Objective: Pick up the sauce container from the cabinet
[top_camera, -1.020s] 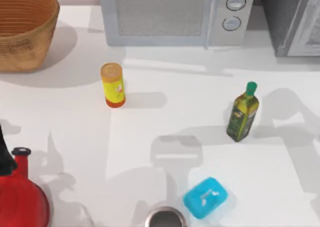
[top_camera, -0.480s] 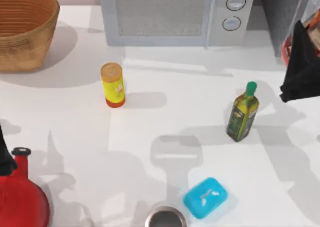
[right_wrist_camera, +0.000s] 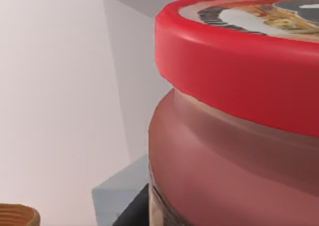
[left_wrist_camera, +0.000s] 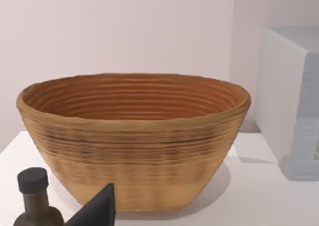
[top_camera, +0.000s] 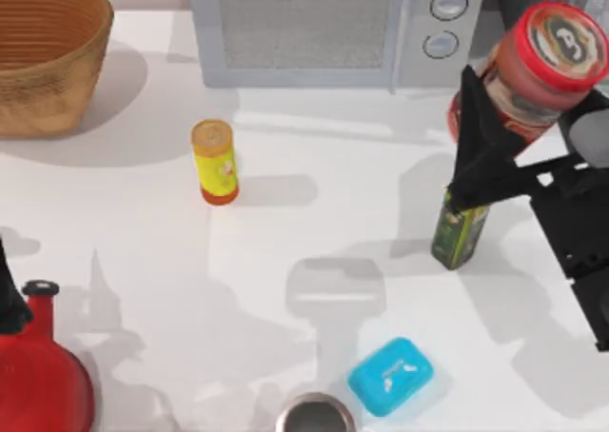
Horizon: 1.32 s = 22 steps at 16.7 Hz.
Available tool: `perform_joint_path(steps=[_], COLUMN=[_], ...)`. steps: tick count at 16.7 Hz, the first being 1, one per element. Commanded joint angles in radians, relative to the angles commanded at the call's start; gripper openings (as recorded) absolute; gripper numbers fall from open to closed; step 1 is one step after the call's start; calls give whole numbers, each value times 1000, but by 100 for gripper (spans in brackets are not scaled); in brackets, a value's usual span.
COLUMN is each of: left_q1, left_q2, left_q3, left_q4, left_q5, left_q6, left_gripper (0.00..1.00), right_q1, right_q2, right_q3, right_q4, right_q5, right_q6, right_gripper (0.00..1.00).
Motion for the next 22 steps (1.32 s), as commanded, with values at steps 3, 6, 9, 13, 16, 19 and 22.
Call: perform_joint_path(steps=[3,6,9,13,16,19,22], left_q1=[0,0,0,0,0,0,0], left_q2=[0,0,0,0,0,0,0], left_q3=[0,0,0,0,0,0,0], left_q4=[0,0,0,0,0,0,0], left_q5=[0,0,0,0,0,0,0], left_q6=[0,0,0,0,0,0,0], left_gripper=[100,100,100,100,100,100,100], right_q1=[34,72,108,154,184,205,208], right_q2=[97,201,307,454,557,631,643], right_q3=[27,43,52,65,76,82,83], right_q4=[74,130,177,229,251,255,254], right_q5=[-7,-26,-47,-87,-131,-173,-181], right_q6=[-4,-11,-21,-37,-54,-69,-72], right_gripper=[0,0,0,0,0,0,0])
